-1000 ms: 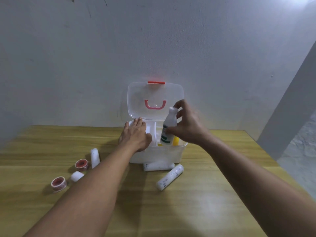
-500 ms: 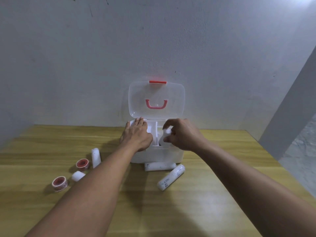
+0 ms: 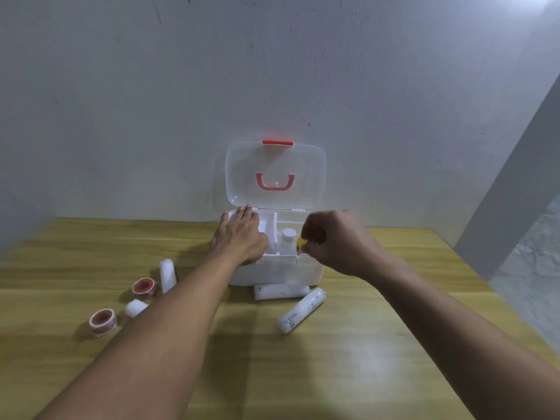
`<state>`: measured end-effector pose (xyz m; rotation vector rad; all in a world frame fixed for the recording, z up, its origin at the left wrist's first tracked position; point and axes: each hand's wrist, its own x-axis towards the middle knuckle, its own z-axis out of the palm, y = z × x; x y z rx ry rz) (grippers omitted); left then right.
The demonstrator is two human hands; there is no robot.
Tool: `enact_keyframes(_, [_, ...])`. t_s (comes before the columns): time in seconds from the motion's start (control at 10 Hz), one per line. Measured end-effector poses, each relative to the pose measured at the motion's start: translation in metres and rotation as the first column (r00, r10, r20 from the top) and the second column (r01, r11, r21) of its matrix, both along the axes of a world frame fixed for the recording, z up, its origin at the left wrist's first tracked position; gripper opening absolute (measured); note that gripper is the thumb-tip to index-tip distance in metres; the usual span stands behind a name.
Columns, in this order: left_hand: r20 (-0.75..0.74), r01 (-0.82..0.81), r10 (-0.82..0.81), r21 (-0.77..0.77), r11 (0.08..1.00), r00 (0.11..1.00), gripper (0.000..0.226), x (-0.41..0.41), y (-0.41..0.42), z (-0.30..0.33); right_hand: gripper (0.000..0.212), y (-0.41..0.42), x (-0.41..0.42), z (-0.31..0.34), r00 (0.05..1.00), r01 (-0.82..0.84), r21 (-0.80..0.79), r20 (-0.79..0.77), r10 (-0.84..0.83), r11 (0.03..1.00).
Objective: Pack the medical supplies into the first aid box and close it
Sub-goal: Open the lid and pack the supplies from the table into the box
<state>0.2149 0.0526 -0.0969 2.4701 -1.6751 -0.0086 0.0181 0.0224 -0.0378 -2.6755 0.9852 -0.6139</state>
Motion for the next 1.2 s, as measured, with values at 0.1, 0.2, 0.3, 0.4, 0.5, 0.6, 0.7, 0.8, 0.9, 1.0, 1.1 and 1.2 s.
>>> enact_keyframes(0.1, [0.006,0.000,0.000,-0.001,1.000,1.000,0.063,0.000,0.000,0.001,0.016,0.010,-0.014,-0.010,0.956,-0.078,0.112,-0.273,0.106,0.991])
enact_keyframes(0.2, [0.003,-0.003,0.003,0.000,1.000,1.000,0.064,-0.001,0.001,0.001,0.030,0.013,-0.020,-0.035,0.878,-0.097,0.100,-0.460,0.133,0.990])
enact_keyframes(0.3, [0.011,-0.005,0.005,-0.002,1.000,1.000,0.064,-0.001,0.002,0.002,0.030,0.011,-0.021,-0.057,0.839,-0.122,-0.029,-0.537,0.088,0.992])
enact_keyframes(0.4, [0.005,-0.005,0.005,-0.006,1.000,1.000,0.064,-0.002,0.002,0.001,0.029,0.009,-0.025,-0.061,0.821,-0.143,-0.060,-0.564,0.085,0.988])
enact_keyframes(0.5, [0.000,-0.003,0.003,-0.005,1.000,1.000,0.064,-0.001,0.002,0.000,0.027,0.009,-0.033,-0.037,0.842,-0.112,0.069,-0.523,0.131,0.991])
enact_keyframes(0.6, [0.003,-0.004,0.004,0.001,1.000,1.000,0.063,-0.001,0.001,0.000,0.025,0.003,-0.043,0.005,0.902,-0.056,0.181,-0.413,0.127,0.982])
enact_keyframes(0.7, [0.001,-0.007,0.007,-0.003,1.000,1.000,0.063,-0.001,0.001,0.001,0.023,-0.005,-0.048,0.039,0.974,-0.024,0.157,-0.220,0.058,0.987])
enact_keyframes(0.8, [0.000,-0.003,0.003,-0.001,1.000,1.000,0.064,-0.001,0.002,0.001,0.021,-0.015,-0.045,0.052,0.998,0.023,0.082,-0.068,-0.017,0.996])
enact_keyframes(0.9, [0.003,0.000,0.000,-0.003,1.000,1.000,0.064,0.000,0.002,0.001,0.025,-0.025,-0.034,0.045,0.994,0.064,0.003,-0.092,-0.064,0.998])
enact_keyframes(1.0, [0.008,-0.003,0.003,0.003,1.000,1.000,0.064,0.000,0.001,0.000,0.031,-0.032,-0.021,0.030,0.986,0.046,-0.047,-0.157,-0.053,0.998])
enact_keyframes(1.1, [0.009,-0.002,0.002,0.003,1.000,1.000,0.064,0.000,0.001,0.000,0.031,-0.033,-0.010,0.014,0.976,0.019,-0.026,-0.216,-0.025,0.999])
enact_keyframes(1.2, [0.004,0.000,0.000,-0.002,1.000,1.000,0.064,0.000,0.000,0.000,0.035,-0.035,-0.002,-0.003,0.972,0.030,-0.010,-0.233,-0.031,1.000])
